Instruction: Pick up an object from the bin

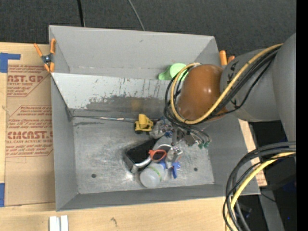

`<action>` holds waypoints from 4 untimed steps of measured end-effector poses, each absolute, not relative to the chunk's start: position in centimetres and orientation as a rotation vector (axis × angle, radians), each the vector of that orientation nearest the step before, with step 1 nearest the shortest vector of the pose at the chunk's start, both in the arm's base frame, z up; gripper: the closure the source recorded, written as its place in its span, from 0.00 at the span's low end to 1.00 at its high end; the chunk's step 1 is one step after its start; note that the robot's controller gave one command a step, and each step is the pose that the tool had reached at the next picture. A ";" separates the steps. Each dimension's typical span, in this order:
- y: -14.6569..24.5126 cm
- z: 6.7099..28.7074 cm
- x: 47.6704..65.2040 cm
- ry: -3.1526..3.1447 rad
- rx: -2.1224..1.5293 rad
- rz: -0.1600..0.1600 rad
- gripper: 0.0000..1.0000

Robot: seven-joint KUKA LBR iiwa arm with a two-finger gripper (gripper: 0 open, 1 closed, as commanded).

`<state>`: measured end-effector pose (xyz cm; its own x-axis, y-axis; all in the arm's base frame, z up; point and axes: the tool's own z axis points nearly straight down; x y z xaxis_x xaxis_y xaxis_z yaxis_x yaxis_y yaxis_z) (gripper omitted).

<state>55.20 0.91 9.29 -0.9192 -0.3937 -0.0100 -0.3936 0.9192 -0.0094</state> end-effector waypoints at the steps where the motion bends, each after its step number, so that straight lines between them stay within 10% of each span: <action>1: 0.9 9.5 55.2 3.069 -0.629 -0.010 1.00; 4: 0.9 10.3 55.0 3.076 -0.631 -0.003 1.00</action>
Offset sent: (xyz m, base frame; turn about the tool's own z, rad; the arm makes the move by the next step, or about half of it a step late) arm 0.0000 0.0001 0.0057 0.0000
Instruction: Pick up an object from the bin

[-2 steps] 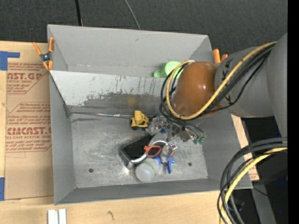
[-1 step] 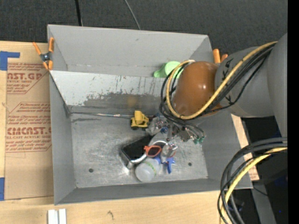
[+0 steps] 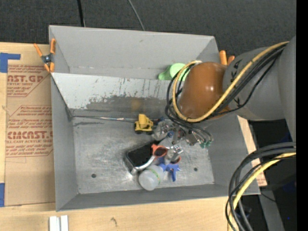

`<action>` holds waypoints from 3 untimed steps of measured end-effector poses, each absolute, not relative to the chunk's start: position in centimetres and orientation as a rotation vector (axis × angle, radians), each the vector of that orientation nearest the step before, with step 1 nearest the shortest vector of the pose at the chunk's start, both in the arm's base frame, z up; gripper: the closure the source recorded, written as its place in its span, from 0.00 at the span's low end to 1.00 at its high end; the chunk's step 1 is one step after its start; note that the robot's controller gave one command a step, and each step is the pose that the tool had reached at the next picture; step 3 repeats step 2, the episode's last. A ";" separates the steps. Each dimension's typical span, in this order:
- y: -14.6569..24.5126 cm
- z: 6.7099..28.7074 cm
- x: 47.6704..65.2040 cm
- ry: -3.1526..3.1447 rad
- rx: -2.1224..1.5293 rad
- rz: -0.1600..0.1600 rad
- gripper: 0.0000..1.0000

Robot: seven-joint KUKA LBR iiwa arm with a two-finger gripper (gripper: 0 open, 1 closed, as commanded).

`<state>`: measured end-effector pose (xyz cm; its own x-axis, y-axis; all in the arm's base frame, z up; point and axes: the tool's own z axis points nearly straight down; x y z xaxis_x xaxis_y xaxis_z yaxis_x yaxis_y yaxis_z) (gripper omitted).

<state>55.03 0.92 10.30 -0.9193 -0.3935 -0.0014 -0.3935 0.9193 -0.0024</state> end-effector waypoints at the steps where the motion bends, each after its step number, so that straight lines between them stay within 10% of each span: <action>1: 1.0 12.2 54.9 3.078 -0.628 0.002 1.00; 3: 1.1 14.0 54.8 3.082 -0.633 0.003 1.00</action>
Offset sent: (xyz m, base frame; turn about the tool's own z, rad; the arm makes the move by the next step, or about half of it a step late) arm 0.0001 0.0002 0.0792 0.0000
